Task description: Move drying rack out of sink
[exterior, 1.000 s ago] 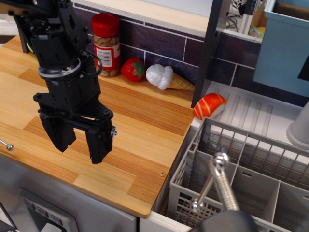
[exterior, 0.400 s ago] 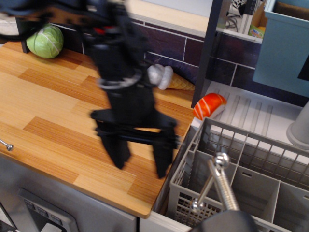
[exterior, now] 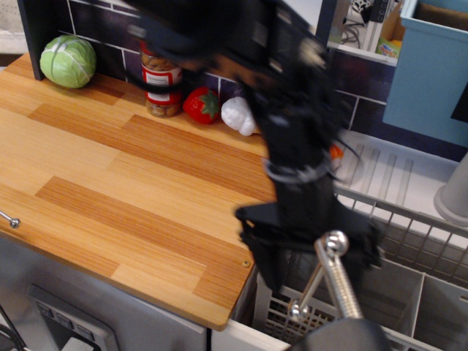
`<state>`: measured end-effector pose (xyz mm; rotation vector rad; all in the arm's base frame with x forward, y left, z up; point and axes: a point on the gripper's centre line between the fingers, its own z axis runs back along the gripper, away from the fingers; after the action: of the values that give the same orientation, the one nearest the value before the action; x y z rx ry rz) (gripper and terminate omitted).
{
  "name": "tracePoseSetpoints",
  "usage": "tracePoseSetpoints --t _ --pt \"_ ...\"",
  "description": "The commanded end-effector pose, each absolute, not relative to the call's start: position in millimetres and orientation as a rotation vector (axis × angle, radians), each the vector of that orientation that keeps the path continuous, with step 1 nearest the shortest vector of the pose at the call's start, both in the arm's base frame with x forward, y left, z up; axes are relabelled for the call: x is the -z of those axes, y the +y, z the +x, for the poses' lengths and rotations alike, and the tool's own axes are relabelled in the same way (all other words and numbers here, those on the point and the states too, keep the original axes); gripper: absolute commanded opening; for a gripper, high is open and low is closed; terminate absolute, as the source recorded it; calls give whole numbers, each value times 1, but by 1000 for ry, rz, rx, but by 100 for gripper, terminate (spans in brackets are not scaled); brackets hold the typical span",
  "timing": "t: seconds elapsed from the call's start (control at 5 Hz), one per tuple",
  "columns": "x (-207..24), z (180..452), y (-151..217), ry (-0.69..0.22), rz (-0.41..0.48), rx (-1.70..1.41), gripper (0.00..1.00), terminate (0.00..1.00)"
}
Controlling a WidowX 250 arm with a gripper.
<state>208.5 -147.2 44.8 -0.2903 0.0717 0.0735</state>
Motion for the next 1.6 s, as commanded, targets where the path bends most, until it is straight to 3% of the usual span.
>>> tracePoseSetpoints --t 0.0,0.4,0.6,1.0,1.4 --pt "-36 236 -179 44 -313 -114 100 0" --pt "-11 244 -194 -3 -211 -101 100 0" --pt "-11 244 -186 -25 -193 -92 0 0" --pt "-38 242 -180 -53 -225 -104 0 0" --pt "-111 213 -141 -145 -262 23 0 0"
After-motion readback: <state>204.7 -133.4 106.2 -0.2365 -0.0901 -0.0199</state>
